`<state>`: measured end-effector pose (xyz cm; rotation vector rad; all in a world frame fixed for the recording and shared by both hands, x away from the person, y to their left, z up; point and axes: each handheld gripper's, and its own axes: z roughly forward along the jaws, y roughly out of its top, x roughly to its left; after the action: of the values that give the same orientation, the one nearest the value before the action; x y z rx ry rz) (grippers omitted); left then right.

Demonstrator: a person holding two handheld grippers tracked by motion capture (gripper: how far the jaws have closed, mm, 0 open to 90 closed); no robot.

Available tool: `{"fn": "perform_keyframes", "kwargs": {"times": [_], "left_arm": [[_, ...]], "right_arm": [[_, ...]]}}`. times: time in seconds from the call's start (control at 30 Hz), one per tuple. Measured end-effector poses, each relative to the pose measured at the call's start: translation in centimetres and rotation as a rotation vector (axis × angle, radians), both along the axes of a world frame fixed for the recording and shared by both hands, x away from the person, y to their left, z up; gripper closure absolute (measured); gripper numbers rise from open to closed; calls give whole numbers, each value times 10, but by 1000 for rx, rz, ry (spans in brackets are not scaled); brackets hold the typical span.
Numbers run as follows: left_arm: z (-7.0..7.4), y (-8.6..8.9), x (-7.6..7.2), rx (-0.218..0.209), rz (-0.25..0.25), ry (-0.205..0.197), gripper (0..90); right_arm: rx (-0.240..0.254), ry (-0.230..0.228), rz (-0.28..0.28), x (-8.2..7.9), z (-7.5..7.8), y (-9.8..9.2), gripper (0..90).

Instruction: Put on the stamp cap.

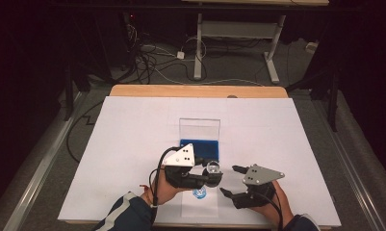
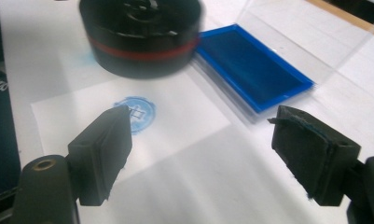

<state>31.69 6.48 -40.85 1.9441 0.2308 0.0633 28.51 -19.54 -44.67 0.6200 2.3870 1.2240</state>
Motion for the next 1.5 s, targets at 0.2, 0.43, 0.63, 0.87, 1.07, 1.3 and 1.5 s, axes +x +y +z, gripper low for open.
{"fn": "perform_keyframes", "kwargs": {"times": [0.2, 0.43, 0.63, 0.87, 1.07, 1.3, 1.5], "left_arm": [[1, 1, 1, 44, 12, -14, 541], [3, 4, 2, 94, 27, -24, 541], [3, 8, 3, 114, 40, -43, 541], [4, 15, 4, 128, 57, -61, 541], [5, 20, 6, 131, 71, -74, 541], [8, 27, 8, 143, 95, -93, 541], [9, 35, 11, 134, 112, -96, 541]], "right_arm": [[6, -31, -48, 1, 6, -16, 204], [-2, -54, -75, -2, 10, -27, 204], [11, -63, -92, -3, 12, -35, 204], [3, -73, -103, -5, 13, -39, 204], [-2, -92, -110, -7, 13, -42, 207], [-4, -108, -119, -9, 14, -46, 204], [-6, -119, -136, -9, 15, -49, 188]]}}
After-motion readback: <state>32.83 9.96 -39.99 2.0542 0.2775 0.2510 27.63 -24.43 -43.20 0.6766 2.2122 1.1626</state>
